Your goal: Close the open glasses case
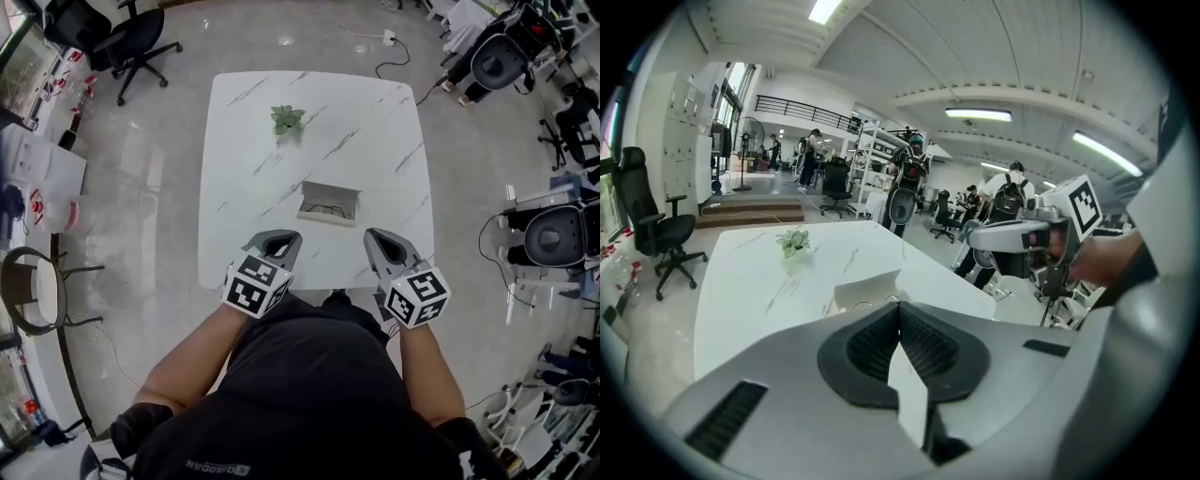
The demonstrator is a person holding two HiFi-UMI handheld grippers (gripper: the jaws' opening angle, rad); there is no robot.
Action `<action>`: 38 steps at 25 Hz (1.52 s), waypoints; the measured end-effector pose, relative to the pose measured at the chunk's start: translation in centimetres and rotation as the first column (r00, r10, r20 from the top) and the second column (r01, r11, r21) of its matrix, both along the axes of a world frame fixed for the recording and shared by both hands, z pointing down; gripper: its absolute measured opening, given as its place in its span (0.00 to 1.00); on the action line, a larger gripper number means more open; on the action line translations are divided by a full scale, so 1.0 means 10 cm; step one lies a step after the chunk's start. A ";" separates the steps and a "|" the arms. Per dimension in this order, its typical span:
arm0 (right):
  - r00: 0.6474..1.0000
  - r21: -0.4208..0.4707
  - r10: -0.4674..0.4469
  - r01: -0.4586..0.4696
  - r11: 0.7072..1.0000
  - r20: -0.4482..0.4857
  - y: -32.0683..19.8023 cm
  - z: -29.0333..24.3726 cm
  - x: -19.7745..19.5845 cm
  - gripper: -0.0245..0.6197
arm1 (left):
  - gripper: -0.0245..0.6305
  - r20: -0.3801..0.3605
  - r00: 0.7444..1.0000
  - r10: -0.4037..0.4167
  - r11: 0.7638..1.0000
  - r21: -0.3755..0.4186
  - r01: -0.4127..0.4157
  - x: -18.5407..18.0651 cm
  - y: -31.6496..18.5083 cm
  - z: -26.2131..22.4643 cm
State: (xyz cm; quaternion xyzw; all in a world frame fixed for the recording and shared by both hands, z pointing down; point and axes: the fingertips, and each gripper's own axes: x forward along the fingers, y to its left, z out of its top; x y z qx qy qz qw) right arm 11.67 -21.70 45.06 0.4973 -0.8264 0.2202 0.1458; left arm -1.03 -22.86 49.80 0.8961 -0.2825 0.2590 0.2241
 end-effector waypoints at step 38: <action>0.980 -0.152 -0.191 0.196 0.969 0.050 -0.32 0.94 0.32 0.04 | 0.11 0.404 0.911 -0.079 0.993 0.116 0.035 0.72 -0.52 1.56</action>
